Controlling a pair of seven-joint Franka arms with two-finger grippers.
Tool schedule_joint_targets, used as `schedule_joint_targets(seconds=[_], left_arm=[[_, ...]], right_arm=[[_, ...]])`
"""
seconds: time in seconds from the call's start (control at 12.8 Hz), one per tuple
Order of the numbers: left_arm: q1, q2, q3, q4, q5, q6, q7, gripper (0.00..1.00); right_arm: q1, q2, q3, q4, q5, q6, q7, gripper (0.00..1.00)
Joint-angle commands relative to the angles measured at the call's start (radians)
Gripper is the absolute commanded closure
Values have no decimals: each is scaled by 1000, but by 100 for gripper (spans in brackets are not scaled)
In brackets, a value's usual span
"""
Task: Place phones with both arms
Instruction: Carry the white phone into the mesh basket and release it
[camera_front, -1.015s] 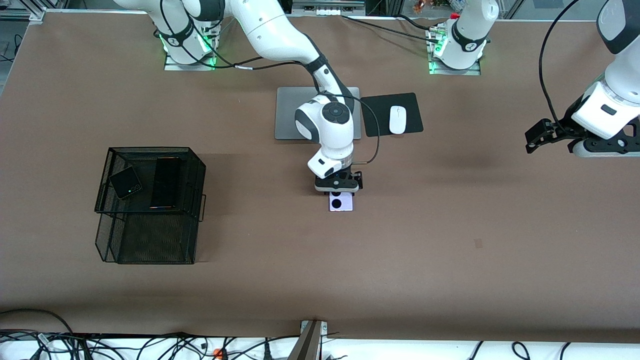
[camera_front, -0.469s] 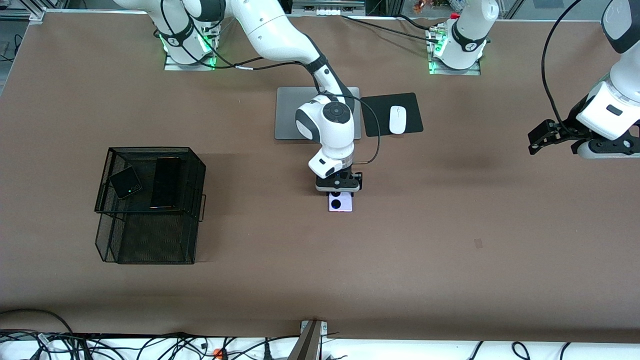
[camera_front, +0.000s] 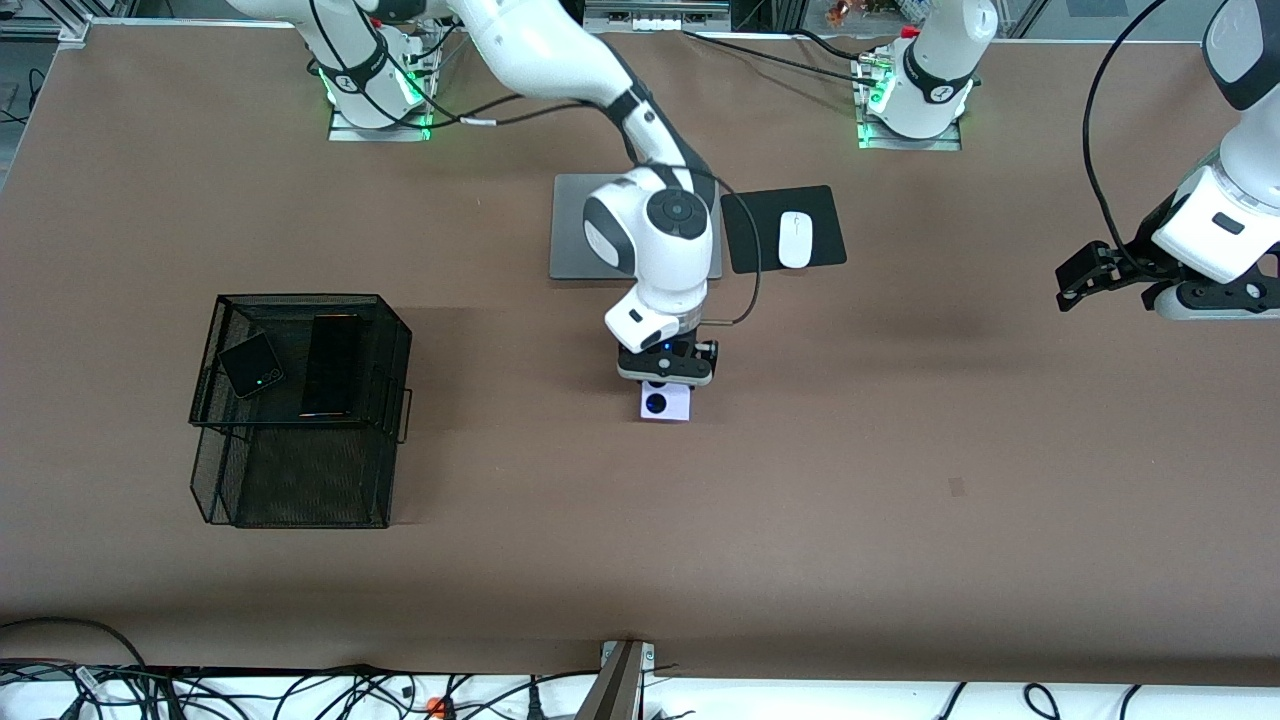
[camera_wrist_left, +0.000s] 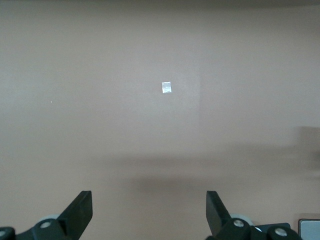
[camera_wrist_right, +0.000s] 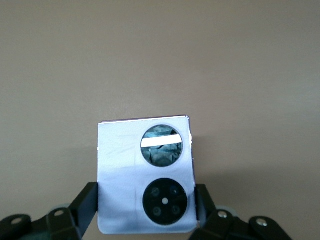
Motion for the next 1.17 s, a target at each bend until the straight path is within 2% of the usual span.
schedule_joint_targets(seconds=[0.0,0.16,0.47,0.86,1.09], left_arm=[[-6,11,-4,29,13,-24,5,0],[0,11,-3,27,11,-25,5,0],[6,11,-1,29,11,-30,13,0],[8,10,-1,29,11,-47,13,0],[8,8,-1,29,11,-50,13,0]], right_arm=[[-32,-145,-10,-21,-7,-181,-79,100],[-115,-227,-4,-21,-2,-316,-186,100],[-328,-291,-15,-26,13,-490,-485,100],[-598,-295,-10,-29,13,-511,-837,100],[-715,-247,-6,-30,44,-481,-999,100]])
